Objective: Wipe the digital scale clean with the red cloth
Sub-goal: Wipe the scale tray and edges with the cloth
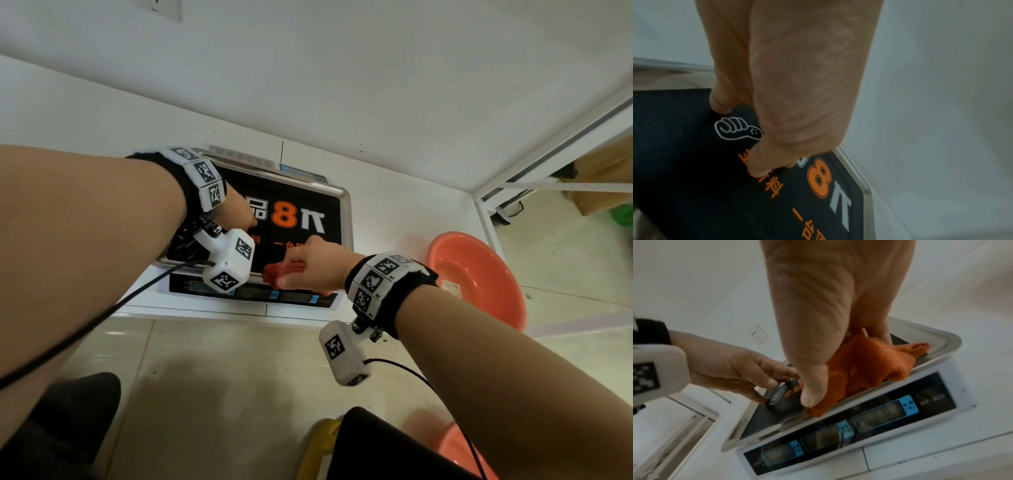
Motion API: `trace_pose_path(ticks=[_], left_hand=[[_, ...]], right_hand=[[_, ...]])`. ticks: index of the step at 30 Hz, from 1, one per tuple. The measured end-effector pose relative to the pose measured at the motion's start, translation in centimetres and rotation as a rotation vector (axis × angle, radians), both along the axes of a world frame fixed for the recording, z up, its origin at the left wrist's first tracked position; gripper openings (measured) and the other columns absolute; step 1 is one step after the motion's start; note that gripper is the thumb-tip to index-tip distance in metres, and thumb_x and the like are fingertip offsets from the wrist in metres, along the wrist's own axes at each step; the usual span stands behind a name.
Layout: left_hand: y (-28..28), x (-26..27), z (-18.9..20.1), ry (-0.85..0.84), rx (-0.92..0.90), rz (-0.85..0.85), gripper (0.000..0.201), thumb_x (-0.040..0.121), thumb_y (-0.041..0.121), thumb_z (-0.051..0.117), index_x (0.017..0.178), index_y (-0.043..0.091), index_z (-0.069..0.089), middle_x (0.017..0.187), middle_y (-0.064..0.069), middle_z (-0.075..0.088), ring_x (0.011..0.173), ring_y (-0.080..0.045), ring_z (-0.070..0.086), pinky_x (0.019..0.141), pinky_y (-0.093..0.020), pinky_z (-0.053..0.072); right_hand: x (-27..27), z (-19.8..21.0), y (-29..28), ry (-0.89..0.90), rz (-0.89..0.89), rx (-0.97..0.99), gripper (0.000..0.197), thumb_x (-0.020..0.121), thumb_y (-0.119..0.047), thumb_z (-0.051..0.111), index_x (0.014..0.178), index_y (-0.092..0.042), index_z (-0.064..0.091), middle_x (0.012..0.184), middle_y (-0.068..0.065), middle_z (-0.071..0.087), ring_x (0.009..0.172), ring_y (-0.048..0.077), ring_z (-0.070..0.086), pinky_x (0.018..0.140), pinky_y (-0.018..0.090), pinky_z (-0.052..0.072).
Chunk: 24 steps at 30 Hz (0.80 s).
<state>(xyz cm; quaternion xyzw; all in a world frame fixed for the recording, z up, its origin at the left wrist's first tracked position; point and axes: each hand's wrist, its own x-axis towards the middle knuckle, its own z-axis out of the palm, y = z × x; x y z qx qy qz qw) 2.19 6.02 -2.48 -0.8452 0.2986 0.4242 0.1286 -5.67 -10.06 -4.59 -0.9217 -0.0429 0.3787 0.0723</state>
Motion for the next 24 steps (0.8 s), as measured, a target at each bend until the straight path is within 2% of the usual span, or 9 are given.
trace_pose_path(ticks=[3, 5, 7, 9, 12, 15, 19, 22, 24], left_hand=[[0.0, 0.3, -0.7, -0.105, 0.042, -0.065, 0.043, 0.100, 0.021, 0.038, 0.140, 0.007, 0.033, 0.148, -0.014, 0.034, 0.120, -0.024, 0.048, 0.076, -0.017, 0.046], [0.3, 0.3, -0.5, -0.137, 0.122, -0.300, 0.025, 0.100, 0.017, 0.038, 0.123, 0.012, 0.045, 0.151, -0.014, 0.031, 0.132, -0.028, 0.039, 0.101, -0.032, 0.042], [0.8, 0.6, -0.7, -0.139, 0.163, -0.396, 0.036, 0.099, 0.015, 0.038, 0.132, 0.003, 0.045, 0.153, -0.014, 0.027, 0.140, -0.029, 0.029, 0.111, -0.041, 0.034], [0.7, 0.6, -0.6, -0.157, 0.152, -0.410, 0.043, 0.099, 0.016, 0.038, 0.138, 0.000, 0.038, 0.154, -0.014, 0.025, 0.141, -0.028, 0.027, 0.112, -0.040, 0.033], [0.5, 0.2, -0.4, -0.182, 0.150, -0.360, 0.053, 0.100, 0.019, 0.037, 0.149, 0.008, 0.020, 0.155, -0.016, 0.022, 0.141, -0.028, 0.029, 0.112, -0.033, 0.031], [0.4, 0.4, -0.4, -0.172, 0.211, -0.403, 0.028, 0.100, 0.015, 0.036, 0.127, 0.014, 0.041, 0.155, -0.017, 0.022, 0.143, -0.029, 0.024, 0.114, -0.036, 0.030], [0.6, 0.7, -0.6, -0.190, 0.164, -0.448, 0.040, 0.099, 0.014, 0.036, 0.136, -0.002, 0.040, 0.154, -0.014, 0.025, 0.142, -0.028, 0.025, 0.114, -0.039, 0.031], [0.6, 0.4, -0.4, -0.192, 0.162, -0.448, 0.042, 0.099, 0.015, 0.037, 0.140, 0.004, 0.036, 0.154, -0.013, 0.025, 0.139, -0.028, 0.031, 0.112, -0.036, 0.033], [0.6, 0.5, -0.3, -0.193, 0.190, -0.475, 0.028, 0.099, 0.014, 0.037, 0.124, 0.011, 0.049, 0.154, -0.012, 0.025, 0.140, -0.028, 0.031, 0.111, -0.035, 0.034]], right_hand=[[-0.2, -0.5, 0.0, -0.092, 0.058, -0.041, 0.034, 0.089, -0.051, 0.061, 0.115, -0.029, 0.060, 0.118, 0.004, 0.046, 0.099, 0.023, 0.055, 0.083, 0.033, 0.049], [-0.1, -0.6, 0.0, -0.121, 0.099, -0.058, 0.029, 0.091, -0.044, 0.061, 0.113, -0.024, 0.062, 0.114, 0.004, 0.047, 0.096, 0.022, 0.056, 0.078, 0.030, 0.044], [-0.1, -0.7, 0.0, -0.133, 0.120, -0.047, 0.021, 0.092, -0.042, 0.061, 0.099, -0.022, 0.062, 0.105, 0.002, 0.050, 0.091, 0.020, 0.055, 0.070, 0.026, 0.040], [0.0, -0.7, -0.1, -0.131, 0.137, -0.030, 0.024, 0.092, -0.042, 0.063, 0.081, -0.022, 0.056, 0.094, 0.001, 0.057, 0.083, 0.017, 0.055, 0.062, 0.023, 0.039], [-0.1, -1.0, -0.1, -0.118, 0.167, -0.022, 0.030, 0.094, -0.035, 0.063, 0.071, -0.024, 0.047, 0.084, 0.000, 0.060, 0.078, 0.016, 0.056, 0.063, 0.024, 0.043], [-0.2, -1.7, 0.0, -0.136, 0.209, -0.011, 0.029, 0.092, -0.021, 0.064, 0.070, -0.024, 0.046, 0.079, -0.002, 0.057, 0.076, 0.017, 0.056, 0.062, 0.025, 0.043], [-0.2, -1.6, -0.2, -0.131, 0.193, 0.047, 0.029, 0.086, -0.006, 0.065, 0.071, -0.021, 0.045, 0.079, -0.002, 0.057, 0.077, 0.017, 0.060, 0.062, 0.024, 0.050], [0.3, -0.4, -1.2, -0.096, 0.090, 0.106, 0.028, 0.084, -0.004, 0.069, 0.074, -0.017, 0.047, 0.089, 0.005, 0.066, 0.090, 0.019, 0.068, 0.074, 0.030, 0.059], [1.0, 0.7, -2.6, -0.087, -0.075, 0.175, 0.025, 0.084, -0.005, 0.070, 0.079, -0.016, 0.048, 0.096, 0.003, 0.071, 0.087, 0.015, 0.070, 0.069, 0.030, 0.058]])
